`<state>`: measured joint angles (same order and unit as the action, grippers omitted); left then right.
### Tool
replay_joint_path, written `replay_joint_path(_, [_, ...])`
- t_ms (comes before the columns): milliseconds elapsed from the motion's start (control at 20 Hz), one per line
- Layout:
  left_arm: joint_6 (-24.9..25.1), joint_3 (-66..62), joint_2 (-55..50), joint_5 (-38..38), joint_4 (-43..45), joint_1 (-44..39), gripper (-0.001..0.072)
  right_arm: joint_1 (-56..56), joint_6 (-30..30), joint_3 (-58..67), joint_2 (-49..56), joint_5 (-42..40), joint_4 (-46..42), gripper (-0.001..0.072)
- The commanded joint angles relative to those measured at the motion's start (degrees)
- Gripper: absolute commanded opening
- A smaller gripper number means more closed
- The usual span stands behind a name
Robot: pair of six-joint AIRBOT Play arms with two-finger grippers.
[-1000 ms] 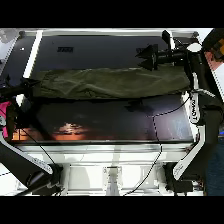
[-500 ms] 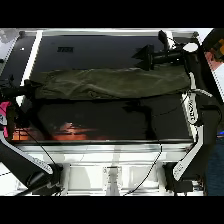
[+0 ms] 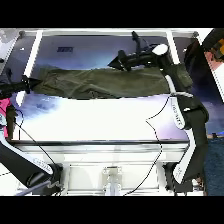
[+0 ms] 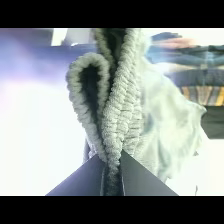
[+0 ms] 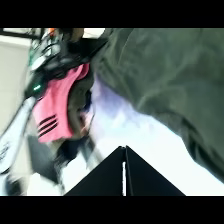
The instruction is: Fold the clothes and pants, and hang the long-sleeved shirts on hangers.
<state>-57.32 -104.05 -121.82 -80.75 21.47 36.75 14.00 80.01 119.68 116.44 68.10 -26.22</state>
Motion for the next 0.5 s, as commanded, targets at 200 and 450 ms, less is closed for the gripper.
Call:
replay_joint_path(200, [-2.8, 0.0, 14.7, -12.1, 11.8, -2.4, 0.0028, 10.7, 0.3, 0.0, 2.5, -12.5, -3.0, 0.0016])
replay_joint_path(450, [-10.3, 0.0, 25.9, -14.8, 21.5, -6.1, 0.0028, 14.0, 6.1, -0.1, 6.0, -15.2, -3.0, 0.0015])
